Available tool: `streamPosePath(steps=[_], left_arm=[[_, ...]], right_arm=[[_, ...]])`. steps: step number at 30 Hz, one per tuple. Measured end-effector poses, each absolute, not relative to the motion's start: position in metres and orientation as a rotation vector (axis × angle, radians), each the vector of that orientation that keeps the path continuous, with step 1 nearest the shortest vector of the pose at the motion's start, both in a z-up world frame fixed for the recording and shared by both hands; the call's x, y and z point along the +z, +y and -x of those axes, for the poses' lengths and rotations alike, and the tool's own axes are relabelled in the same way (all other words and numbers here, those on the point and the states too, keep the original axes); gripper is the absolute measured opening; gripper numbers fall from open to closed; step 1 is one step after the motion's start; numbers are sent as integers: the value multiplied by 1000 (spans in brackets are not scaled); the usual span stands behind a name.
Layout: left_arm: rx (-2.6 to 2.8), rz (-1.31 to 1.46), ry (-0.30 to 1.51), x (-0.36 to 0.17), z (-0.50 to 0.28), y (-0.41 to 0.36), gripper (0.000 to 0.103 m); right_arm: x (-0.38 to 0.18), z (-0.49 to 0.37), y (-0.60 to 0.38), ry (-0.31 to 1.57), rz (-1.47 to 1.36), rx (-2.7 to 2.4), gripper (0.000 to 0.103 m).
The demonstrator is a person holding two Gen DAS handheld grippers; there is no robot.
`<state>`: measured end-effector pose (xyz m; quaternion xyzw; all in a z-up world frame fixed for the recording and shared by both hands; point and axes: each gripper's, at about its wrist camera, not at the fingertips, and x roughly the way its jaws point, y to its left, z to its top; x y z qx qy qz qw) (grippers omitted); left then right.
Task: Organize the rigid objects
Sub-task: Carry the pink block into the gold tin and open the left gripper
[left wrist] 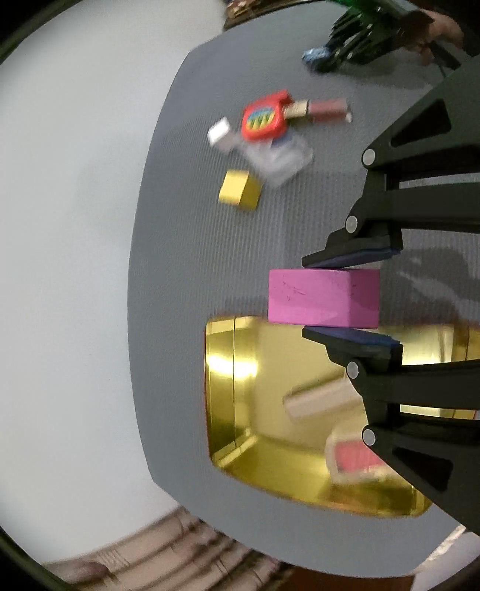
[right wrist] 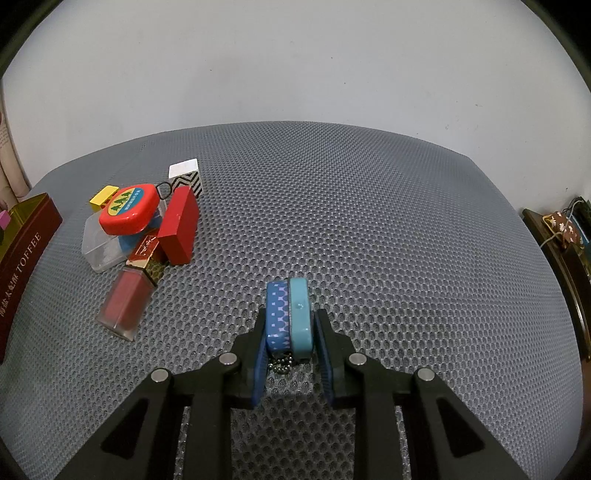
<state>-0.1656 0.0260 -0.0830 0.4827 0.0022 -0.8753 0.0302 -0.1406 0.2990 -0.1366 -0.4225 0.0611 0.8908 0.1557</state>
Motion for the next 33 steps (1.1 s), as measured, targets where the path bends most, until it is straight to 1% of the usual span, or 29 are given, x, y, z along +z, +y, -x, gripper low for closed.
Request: streamPosePath(steps=[5,9,13,22,33], left_arm=[[-2623,-1480,51,-73,154,-43,27],[-2566,-1465,93,-70,165,-71,27],[-2511,-1454,91,-70,172,-93,27],[-2437,-1482,93,-94,180,-112,27],[-2407,-1512,123,-108,184,-127,27]], right_arm=[[-137,140,300,175,1209,2551,24],[-138,139,298,173,1209,2550,24],[-138,140,298,173,1209,2550,24],[-138,141,298,170,1208,2547,24],[-135,145,296,162,1209,2545,24]])
